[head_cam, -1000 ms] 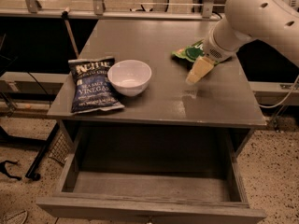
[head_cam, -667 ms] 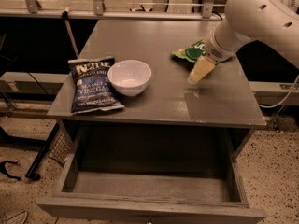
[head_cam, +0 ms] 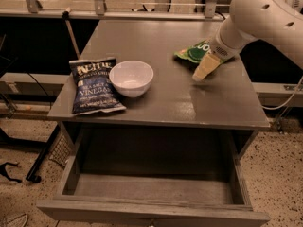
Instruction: Place green rice chip bag into top drawer
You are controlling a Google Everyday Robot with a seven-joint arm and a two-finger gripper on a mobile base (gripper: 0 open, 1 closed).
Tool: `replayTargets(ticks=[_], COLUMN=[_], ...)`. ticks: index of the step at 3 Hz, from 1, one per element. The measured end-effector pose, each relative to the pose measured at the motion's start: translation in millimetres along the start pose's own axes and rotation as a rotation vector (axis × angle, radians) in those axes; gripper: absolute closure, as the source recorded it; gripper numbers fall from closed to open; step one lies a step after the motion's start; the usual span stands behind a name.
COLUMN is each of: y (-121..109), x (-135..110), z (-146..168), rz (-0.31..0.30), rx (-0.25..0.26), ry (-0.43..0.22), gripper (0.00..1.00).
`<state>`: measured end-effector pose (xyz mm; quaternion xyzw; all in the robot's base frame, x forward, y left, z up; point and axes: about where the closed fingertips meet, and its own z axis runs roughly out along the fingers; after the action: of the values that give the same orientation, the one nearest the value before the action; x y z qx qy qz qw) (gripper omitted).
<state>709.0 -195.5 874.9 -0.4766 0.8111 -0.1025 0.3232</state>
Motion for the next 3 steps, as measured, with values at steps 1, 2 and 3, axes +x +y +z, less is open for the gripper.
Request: replayTargets(ticks=[1, 2, 3], y=[-5.2, -7.7, -8.1], x=[1.5, 4.1, 4.8], z=[3.2, 4.5, 4.5], rz=[0.003, 0.006, 0.005], rx=[0.006, 0.011, 0.010], ry=[0.002, 0.005, 0.002], gripper=[0.14, 0.37, 0.61])
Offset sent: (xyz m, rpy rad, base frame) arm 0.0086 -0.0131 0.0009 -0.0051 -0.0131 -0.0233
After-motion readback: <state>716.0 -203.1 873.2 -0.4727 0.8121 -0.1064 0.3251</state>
